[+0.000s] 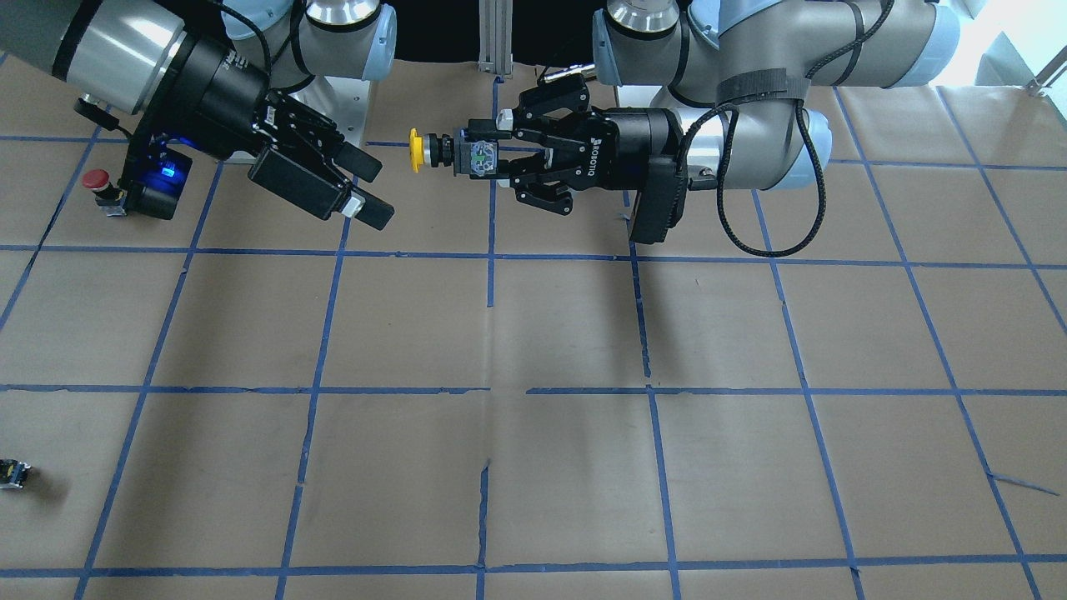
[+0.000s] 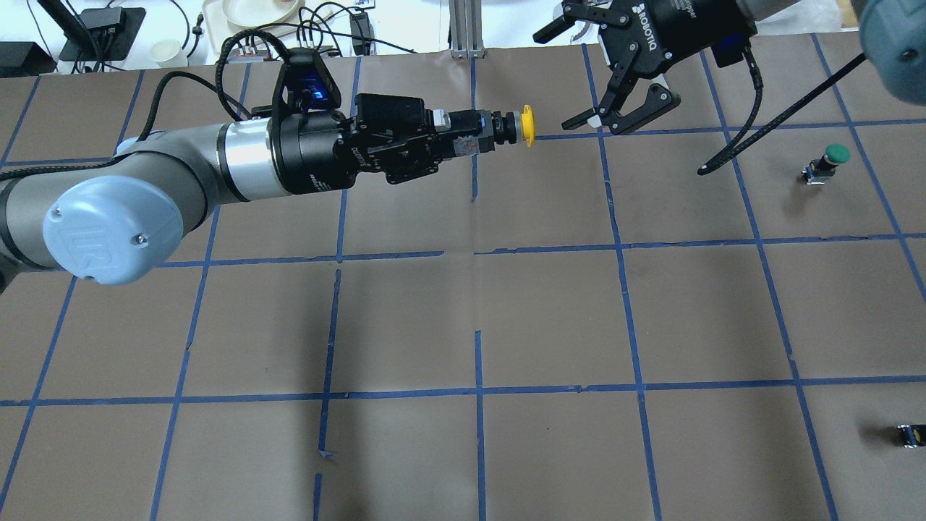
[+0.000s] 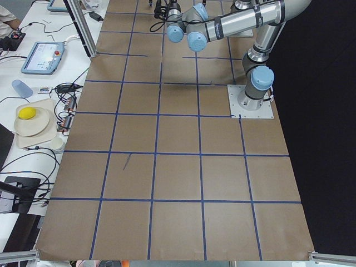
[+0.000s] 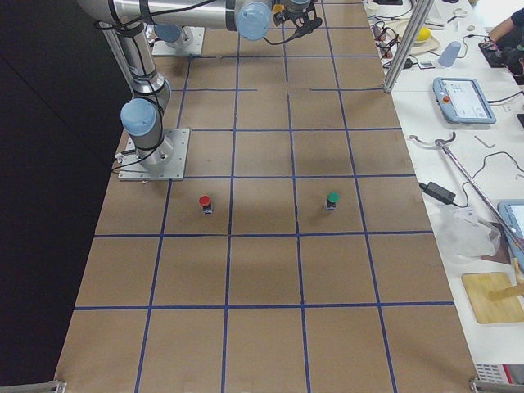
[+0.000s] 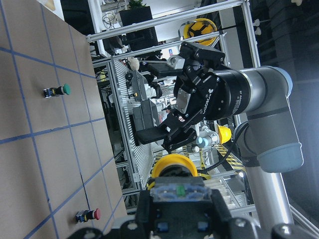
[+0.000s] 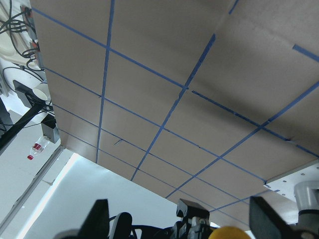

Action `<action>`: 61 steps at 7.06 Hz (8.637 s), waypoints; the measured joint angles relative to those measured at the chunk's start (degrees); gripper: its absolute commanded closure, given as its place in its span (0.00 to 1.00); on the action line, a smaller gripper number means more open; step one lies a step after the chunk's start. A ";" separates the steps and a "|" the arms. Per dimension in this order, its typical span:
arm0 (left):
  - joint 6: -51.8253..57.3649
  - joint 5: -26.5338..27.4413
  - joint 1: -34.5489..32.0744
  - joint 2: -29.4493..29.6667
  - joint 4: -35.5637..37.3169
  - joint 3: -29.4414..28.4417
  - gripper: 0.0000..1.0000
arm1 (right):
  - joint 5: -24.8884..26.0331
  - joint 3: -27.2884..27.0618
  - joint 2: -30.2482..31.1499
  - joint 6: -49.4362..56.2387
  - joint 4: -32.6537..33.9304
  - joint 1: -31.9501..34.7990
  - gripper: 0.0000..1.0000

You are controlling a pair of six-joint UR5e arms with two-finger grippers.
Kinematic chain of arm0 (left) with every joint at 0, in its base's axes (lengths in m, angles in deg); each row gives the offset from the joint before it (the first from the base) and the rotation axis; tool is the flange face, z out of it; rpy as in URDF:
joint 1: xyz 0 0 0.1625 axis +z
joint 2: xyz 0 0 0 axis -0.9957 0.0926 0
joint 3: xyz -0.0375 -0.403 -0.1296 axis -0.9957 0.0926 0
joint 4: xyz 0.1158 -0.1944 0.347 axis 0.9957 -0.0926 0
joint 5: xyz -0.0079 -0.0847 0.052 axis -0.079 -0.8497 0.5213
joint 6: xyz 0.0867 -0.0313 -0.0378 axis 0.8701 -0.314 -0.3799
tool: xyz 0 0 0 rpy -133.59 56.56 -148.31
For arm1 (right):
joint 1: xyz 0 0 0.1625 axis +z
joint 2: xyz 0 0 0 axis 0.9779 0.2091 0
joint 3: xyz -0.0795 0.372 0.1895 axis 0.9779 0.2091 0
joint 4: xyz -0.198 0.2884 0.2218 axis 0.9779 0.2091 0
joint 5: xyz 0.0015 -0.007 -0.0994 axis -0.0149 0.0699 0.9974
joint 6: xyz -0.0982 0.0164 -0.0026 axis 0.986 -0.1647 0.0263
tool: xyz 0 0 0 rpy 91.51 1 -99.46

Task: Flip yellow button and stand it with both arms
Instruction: 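Bring the right gripper to the yellow cap while the left gripper holds the button, then close the right gripper on the yellow cap, then open the left gripper and pull it back while the right gripper carries the button away, then lower the button cap-up onto the table with the right gripper, then open the right gripper and release the standing button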

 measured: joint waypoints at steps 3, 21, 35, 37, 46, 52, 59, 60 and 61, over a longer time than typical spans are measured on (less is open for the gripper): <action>0.04 -0.30 -0.19 0.00 0.13 0.21 0.92 | -1.71 -3.49 2.50 -2.30 -0.24 0.04 0.00; 0.00 -0.30 -0.20 -0.60 0.07 0.13 0.07 | -4.65 -5.61 4.55 -5.00 -4.97 0.77 0.77; -25.86 46.24 3.61 2.41 12.43 -10.60 0.01 | 26.26 -6.26 3.25 58.10 -2.87 -15.16 0.91; -30.03 66.19 3.39 2.70 16.20 -13.85 0.01 | 32.84 -8.11 1.29 81.68 -0.30 -18.87 0.92; -43.91 90.30 -0.58 -0.24 19.12 -19.76 0.01 | 26.92 -18.47 -13.60 173.65 28.91 -42.10 0.91; -43.50 91.30 0.59 -0.69 18.50 -20.95 0.01 | 22.40 -25.47 -14.72 179.92 33.82 -47.53 0.90; -43.62 91.91 0.54 -0.20 18.47 -20.87 0.01 | 22.80 -25.62 -14.41 175.62 31.14 -49.48 0.00; -43.60 91.83 0.55 -0.07 18.50 -21.10 0.01 | 23.04 -25.23 -14.04 171.60 31.15 -49.31 0.00; -43.60 91.73 0.57 -0.01 18.51 -21.20 0.01 | 23.70 -24.26 -12.80 165.60 31.23 -48.73 0.00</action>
